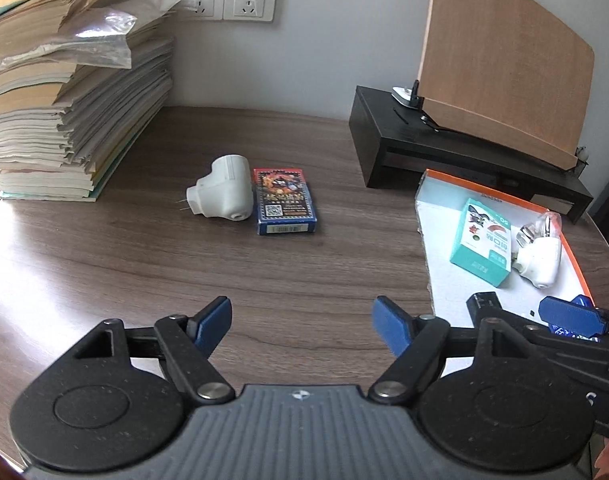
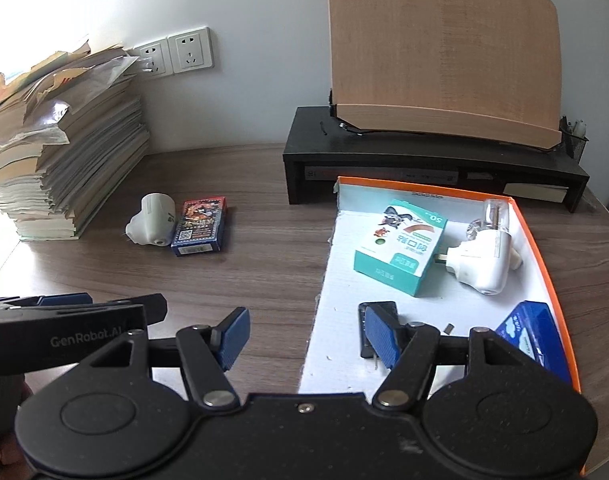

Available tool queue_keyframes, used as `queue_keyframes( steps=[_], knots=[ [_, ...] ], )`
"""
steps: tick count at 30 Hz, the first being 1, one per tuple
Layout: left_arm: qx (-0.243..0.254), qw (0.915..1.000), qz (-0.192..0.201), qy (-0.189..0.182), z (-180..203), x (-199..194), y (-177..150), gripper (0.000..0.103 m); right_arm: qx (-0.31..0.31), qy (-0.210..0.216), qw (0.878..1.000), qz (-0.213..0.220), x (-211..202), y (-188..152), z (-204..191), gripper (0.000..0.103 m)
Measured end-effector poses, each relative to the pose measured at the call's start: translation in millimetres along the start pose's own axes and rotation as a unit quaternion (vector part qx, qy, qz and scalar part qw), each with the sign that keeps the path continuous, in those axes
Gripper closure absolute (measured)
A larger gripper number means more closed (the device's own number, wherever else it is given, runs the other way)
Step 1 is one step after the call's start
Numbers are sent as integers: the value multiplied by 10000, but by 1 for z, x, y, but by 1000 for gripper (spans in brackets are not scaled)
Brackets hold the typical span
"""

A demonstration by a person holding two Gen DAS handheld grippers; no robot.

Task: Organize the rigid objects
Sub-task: 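Move both open tools toward the white plug-in device and red-blue card box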

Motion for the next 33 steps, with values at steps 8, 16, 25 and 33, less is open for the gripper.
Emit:
queue_keyframes(
  steps=[8, 16, 25, 33],
  knots=[
    [-45, 10000, 58, -23, -46, 11, 16, 18, 8, -35, 10000, -63, 19, 13, -44, 25],
    [23, 9998, 201, -57, -75, 25, 30, 5, -21, -50, 9999, -96, 30, 23, -69, 25],
    [723, 9960, 526, 12, -79, 77, 60, 4, -82, 160, 9996, -218, 56, 38, -56, 25],
    [1486, 9882, 360, -93, -64, 130, 69, 4, -12, 369, 9988, -322, 86, 54, -35, 25]
  ],
)
Point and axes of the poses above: each gripper's, at about its wrist camera, not at the fingertips, and x roughly the way its jaws point, z to its right, y to its top, the point moved 2 cm from there along x, roughly the way its jaws point
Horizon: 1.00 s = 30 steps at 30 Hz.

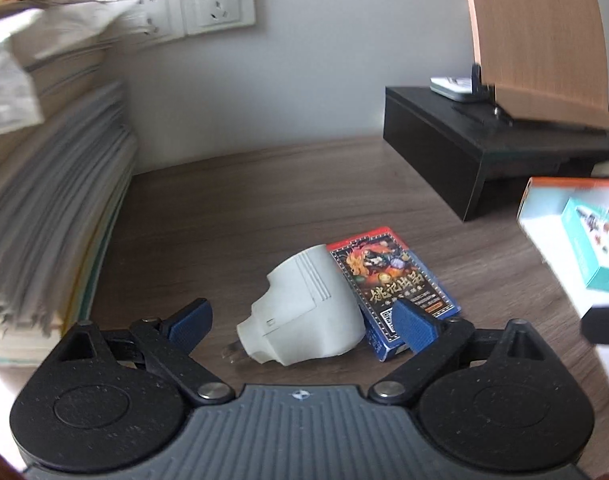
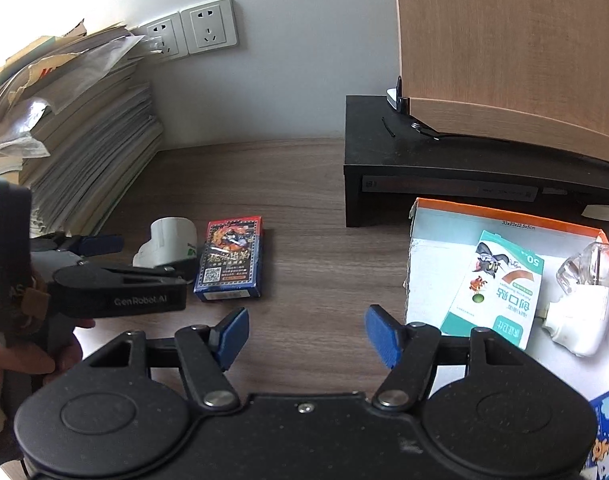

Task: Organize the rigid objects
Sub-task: 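Move both open tools toward the white plug-in device and red-blue card box, then grasp the white plug-in device with left tool while right grasps the red-blue card box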

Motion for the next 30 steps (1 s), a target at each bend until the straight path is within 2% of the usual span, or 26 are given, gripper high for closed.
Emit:
queue_keyframes(
  steps=[6, 12, 16, 21, 26, 30],
  knots=[
    [9, 9999, 108, -93, -17, 13, -3, 2, -54, 71, 9999, -58, 14, 7, 10, 25],
    [34, 9989, 170, -438, -27, 15, -5, 5, -130, 192, 9997, -116, 27, 13, 7, 25],
    [-191, 9968, 171, -752, -28, 19, -5, 6, -201, 284, 9992, -182, 36, 16, 0, 25],
    [-124, 9945, 265, -1009, -32, 17, -10, 8, -321, 338, 9988, -180, 40, 21, -6, 25],
    [-126, 9962, 114, -857, -46, 19, -14, 16, -248, 295, 9990, -209, 46, 23, -3, 25],
    [25, 9974, 123, -713, -38, 24, -12, 16, -290, 339, 9986, -274, 51, 24, -9, 25]
  ],
)
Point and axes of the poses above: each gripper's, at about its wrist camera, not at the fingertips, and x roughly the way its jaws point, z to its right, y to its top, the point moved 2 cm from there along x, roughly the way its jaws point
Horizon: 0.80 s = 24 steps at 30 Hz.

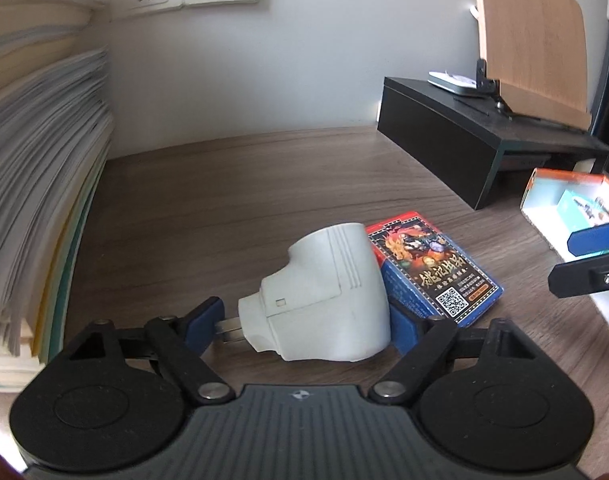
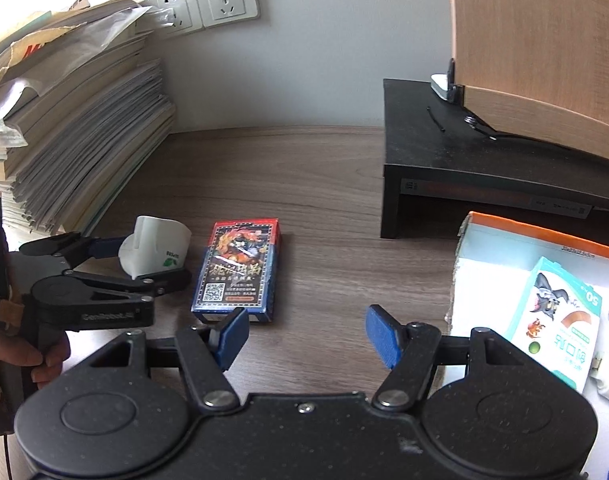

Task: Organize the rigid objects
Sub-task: 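Grasp the white plug-in device with left tool while right grasps the red-blue card box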

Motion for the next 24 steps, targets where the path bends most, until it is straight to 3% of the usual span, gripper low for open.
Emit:
queue_keyframes(
  steps=[17, 24],
  knots=[
    [-841, 9960, 58, 280, -5, -19, -12, 17, -246, 150, 9993, -253, 40, 14, -31, 23],
    [-231, 9993, 134, 274, 2, -19, -12, 11, -210, 189, 9992, -298, 49, 17, -37, 23]
  ],
)
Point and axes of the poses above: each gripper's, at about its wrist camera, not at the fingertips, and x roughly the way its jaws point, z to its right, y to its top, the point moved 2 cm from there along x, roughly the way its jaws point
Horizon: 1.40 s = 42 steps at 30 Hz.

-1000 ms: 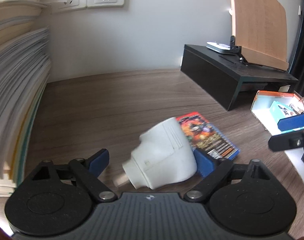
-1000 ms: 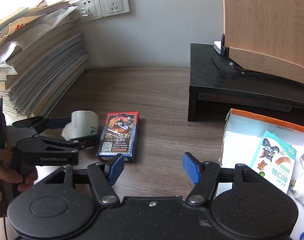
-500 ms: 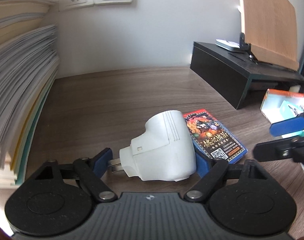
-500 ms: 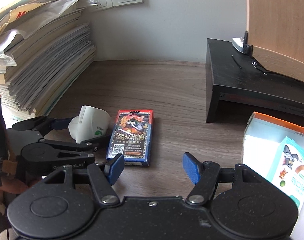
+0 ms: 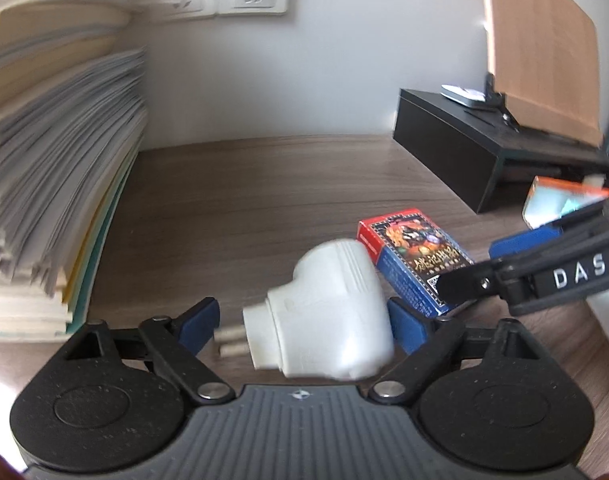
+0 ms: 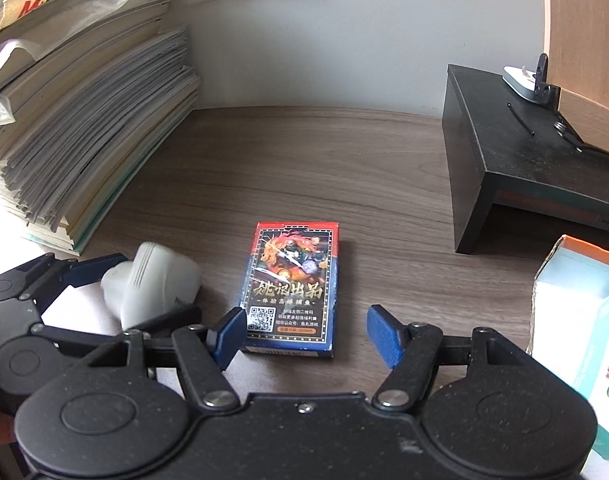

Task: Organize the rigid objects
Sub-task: 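Grasp the white plug-in device with left tool while right grasps the red-blue card box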

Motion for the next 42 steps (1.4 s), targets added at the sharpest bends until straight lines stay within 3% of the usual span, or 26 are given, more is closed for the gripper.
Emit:
queue_keyframes(
  steps=[5, 7, 9, 14, 19, 22, 27, 29, 30, 31, 36, 42],
  knots=[
    [713, 9974, -78, -15, 11, 8, -1, 14, 0, -51, 10000, 27, 0, 2, 1, 23],
    [672, 9976, -38, -147, 11, 7, -2, 31, 43, -50, 10000, 11, 1, 2, 3, 23],
    [578, 9982, -44, -152, 11, 5, -3, 36, 45, -67, 10000, 9, 1, 2, 3, 23],
    [401, 9991, 35, 127, 16, -5, -12, 37, 4, -6, 10000, -25, 4, 1, 1, 23],
    [-553, 9983, 137, 159, 2, -20, -16, 37, -54, 83, 9999, -25, 7, 1, -5, 21],
    [-829, 9960, 219, 260, -3, -32, -14, 37, -124, 118, 9998, 54, 9, 5, -12, 18],
    [-1008, 9935, 346, 405, -4, -50, -9, 37, -222, -212, 9993, -207, 32, 11, -21, 14],
    [-1124, 9919, 381, 454, -4, -56, -9, 37, -290, -354, 9989, -118, 38, 14, -24, 14],
    [-1187, 9909, 403, 487, -4, -59, -9, 37, -306, -344, 9989, -73, 40, 15, -25, 18],
    [-1228, 9902, 403, 522, -3, -62, -9, 37, -342, -386, 9987, 17, 40, 17, -26, 31],
    [-1329, 9883, 355, 652, 1, -72, -10, 37, -344, -527, 9980, 60, 33, 13, -29, 32],
    [-1266, 9890, 371, 674, 9, -86, -5, 37, -209, -576, 9977, 290, -4, 0, -25, 32]
  ],
)
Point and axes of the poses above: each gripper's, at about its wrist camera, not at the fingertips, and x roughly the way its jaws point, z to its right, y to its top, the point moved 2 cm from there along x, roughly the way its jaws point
